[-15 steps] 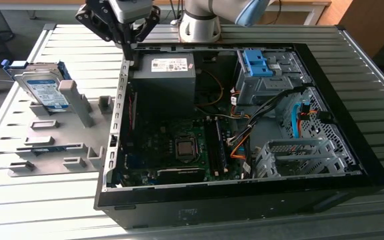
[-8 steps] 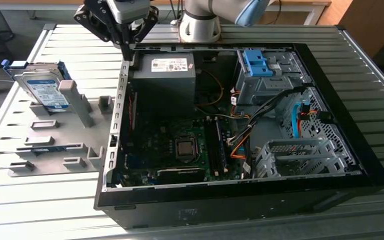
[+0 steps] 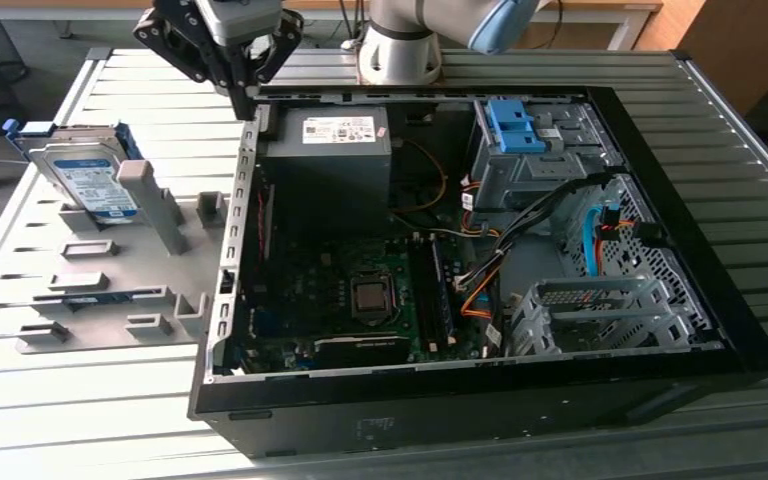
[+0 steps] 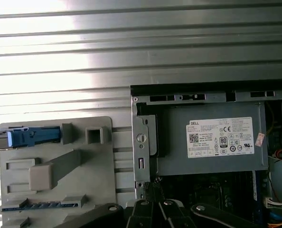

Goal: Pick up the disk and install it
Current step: 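Reach for the disk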

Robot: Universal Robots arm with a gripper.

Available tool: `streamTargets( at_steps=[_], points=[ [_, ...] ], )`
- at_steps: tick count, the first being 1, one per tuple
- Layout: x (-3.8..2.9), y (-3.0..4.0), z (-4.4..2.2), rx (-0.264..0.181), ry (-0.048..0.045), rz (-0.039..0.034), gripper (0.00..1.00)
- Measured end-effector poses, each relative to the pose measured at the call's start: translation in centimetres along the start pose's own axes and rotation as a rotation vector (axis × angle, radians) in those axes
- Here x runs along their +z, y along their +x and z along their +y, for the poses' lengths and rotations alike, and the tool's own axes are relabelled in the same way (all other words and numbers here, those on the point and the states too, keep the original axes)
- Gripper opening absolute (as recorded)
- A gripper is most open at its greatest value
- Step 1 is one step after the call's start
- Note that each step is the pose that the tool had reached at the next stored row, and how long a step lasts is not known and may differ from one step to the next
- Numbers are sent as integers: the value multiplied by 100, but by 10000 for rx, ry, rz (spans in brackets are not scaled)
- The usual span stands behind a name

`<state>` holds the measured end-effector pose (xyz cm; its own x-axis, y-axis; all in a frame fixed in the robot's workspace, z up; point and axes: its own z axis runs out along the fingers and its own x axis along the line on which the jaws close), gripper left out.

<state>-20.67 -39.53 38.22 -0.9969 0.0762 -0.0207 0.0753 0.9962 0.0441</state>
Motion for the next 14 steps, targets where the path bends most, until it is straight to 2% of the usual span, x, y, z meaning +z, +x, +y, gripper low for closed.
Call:
streamTargets(
  at_steps=[5, 14],
  points=[
    [2, 72, 55, 1, 0, 4, 11],
    [2, 73, 58, 0, 0, 5, 11]
  ],
)
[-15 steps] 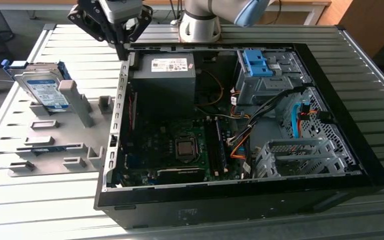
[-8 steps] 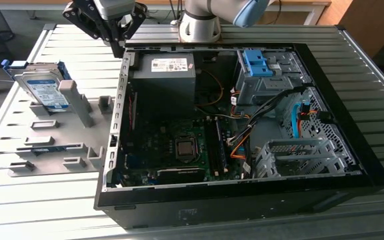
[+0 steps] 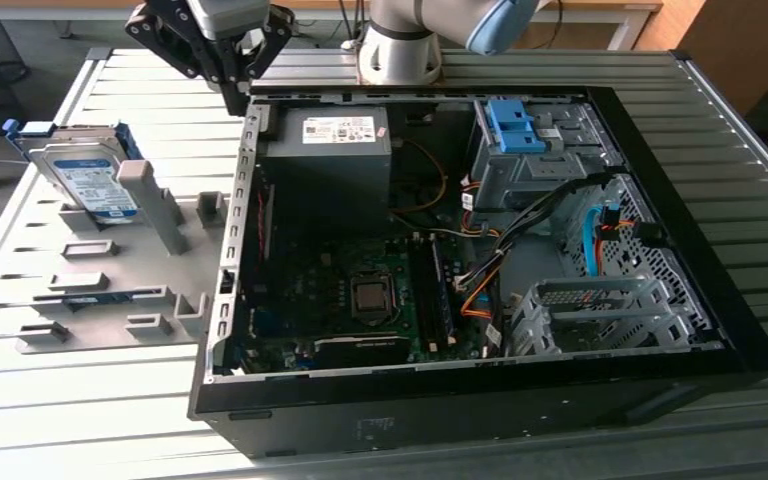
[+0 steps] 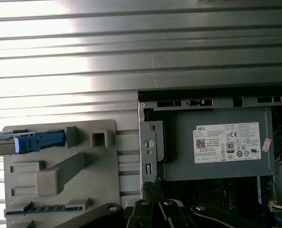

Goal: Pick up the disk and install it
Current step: 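Reach for the disk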

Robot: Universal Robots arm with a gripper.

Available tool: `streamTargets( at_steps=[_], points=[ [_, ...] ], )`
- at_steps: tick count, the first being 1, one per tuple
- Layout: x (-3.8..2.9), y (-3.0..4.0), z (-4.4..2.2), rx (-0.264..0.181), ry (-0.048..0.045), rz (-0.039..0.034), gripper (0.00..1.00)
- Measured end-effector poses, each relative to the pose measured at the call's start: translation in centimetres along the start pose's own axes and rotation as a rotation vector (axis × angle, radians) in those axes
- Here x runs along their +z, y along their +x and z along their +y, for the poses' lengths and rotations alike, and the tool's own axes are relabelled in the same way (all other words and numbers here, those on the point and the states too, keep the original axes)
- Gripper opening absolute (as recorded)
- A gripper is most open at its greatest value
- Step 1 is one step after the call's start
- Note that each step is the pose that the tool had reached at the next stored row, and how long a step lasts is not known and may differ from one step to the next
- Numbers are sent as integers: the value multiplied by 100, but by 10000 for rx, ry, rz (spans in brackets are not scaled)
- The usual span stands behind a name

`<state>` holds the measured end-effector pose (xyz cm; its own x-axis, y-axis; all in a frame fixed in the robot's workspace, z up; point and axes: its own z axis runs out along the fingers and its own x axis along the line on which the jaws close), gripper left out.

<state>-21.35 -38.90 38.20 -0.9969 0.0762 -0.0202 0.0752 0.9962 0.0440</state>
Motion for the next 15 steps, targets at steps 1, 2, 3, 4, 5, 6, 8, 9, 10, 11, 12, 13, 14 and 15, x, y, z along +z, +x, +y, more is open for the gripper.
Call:
streamTargets(
  at_steps=[1, 2, 3, 4, 5, 6, 8, 9, 10, 11, 12, 13, 14, 15],
  points=[
    [0, 0, 0, 0, 0, -1, 11],
    [0, 3, 0, 1, 0, 0, 11],
    [1, 8, 0, 2, 0, -1, 11],
    [0, 15, 0, 2, 0, 0, 11],
    [0, 25, -1, 1, 0, 0, 11],
    [0, 36, -1, 1, 1, 0, 11],
    [0, 62, 0, 0, 0, 0, 11],
    [1, 77, 1, 0, 0, -1, 11],
    [1, 91, 2, 0, 0, -1, 11],
    [1, 104, 3, 0, 1, 0, 11],
    [2, 113, 3, 0, 0, -1, 11],
    [2, 117, 4, 0, -1, -1, 11],
    [2, 117, 4, 0, 0, -1, 11],
    [2, 117, 4, -1, 0, 0, 11]
  ],
)
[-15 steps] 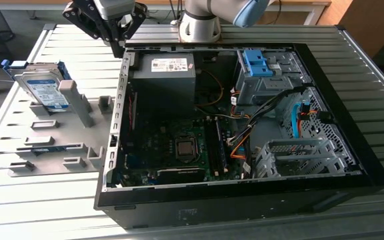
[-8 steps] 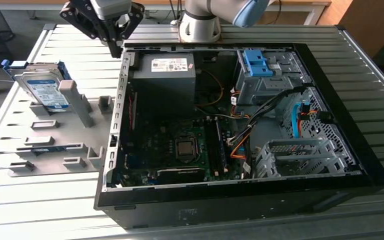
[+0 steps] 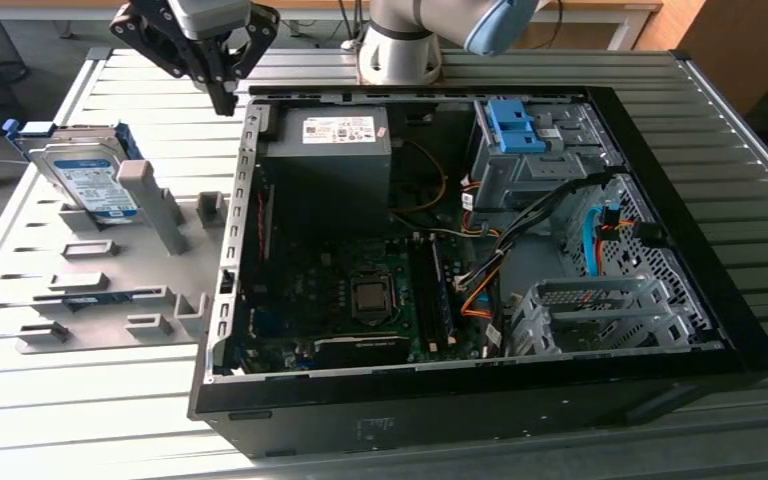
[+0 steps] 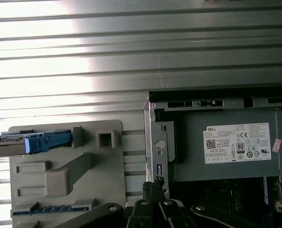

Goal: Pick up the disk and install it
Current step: 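Reach for the disk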

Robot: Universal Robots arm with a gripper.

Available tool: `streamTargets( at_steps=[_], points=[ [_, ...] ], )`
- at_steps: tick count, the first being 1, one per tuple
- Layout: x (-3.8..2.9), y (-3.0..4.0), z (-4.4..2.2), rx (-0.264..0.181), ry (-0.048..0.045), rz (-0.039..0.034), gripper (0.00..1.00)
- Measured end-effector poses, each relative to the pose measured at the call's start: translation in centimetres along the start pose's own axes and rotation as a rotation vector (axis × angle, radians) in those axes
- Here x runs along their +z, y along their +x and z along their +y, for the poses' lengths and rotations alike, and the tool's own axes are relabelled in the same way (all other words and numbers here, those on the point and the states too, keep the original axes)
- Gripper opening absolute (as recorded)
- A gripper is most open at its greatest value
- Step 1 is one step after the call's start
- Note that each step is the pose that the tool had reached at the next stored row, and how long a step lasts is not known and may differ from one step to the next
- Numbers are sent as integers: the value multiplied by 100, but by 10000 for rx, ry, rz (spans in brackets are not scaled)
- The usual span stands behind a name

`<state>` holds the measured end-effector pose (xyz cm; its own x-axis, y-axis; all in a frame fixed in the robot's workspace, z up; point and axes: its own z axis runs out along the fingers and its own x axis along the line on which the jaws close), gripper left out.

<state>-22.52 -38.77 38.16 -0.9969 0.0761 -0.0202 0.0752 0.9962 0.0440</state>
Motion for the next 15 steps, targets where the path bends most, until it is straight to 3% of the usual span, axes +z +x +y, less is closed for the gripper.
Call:
streamTargets(
  at_steps=[6, 15],
  points=[
    [1, 8, 0, 3, -1, -1, 11],
    [0, 80, 4, 1, -1, -1, 11]
  ],
)
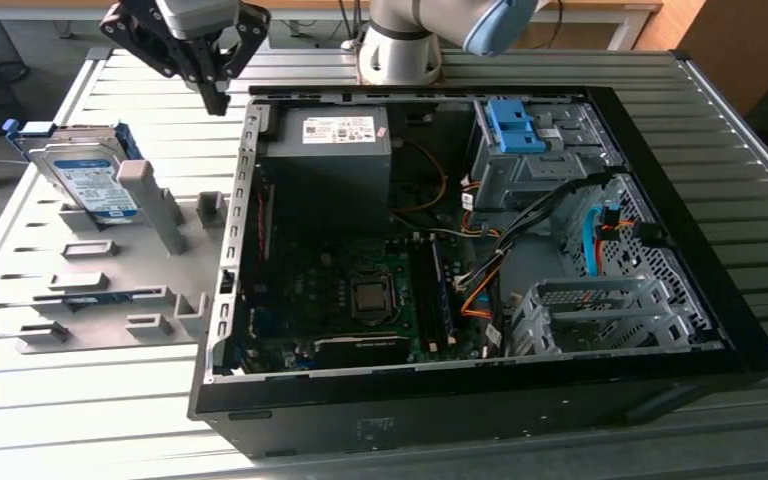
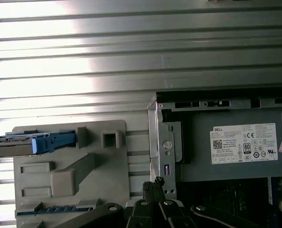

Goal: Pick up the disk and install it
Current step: 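Reach for the disk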

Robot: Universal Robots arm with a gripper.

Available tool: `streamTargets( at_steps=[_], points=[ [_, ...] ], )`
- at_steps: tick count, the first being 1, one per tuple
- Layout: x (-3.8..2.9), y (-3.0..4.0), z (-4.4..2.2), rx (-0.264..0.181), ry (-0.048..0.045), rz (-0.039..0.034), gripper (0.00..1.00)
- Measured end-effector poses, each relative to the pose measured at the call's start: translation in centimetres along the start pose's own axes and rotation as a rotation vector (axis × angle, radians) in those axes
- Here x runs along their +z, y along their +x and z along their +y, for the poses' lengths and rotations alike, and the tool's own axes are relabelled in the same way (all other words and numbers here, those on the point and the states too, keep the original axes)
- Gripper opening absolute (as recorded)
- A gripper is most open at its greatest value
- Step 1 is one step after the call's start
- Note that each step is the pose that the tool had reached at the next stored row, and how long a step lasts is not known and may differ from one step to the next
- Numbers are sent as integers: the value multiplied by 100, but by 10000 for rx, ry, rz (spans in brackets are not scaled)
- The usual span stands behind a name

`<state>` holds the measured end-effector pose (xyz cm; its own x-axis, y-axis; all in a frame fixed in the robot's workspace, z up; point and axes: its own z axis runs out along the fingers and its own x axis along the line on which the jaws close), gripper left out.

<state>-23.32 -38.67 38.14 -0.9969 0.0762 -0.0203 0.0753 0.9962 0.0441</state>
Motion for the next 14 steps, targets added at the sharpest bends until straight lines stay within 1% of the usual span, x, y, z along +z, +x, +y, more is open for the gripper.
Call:
streamTargets(
  at_steps=[8, 14],
  points=[
    [2, 74, 7, 0, 0, 0, 11],
    [3, 89, 7, 0, 0, 0, 11]
  ],
)
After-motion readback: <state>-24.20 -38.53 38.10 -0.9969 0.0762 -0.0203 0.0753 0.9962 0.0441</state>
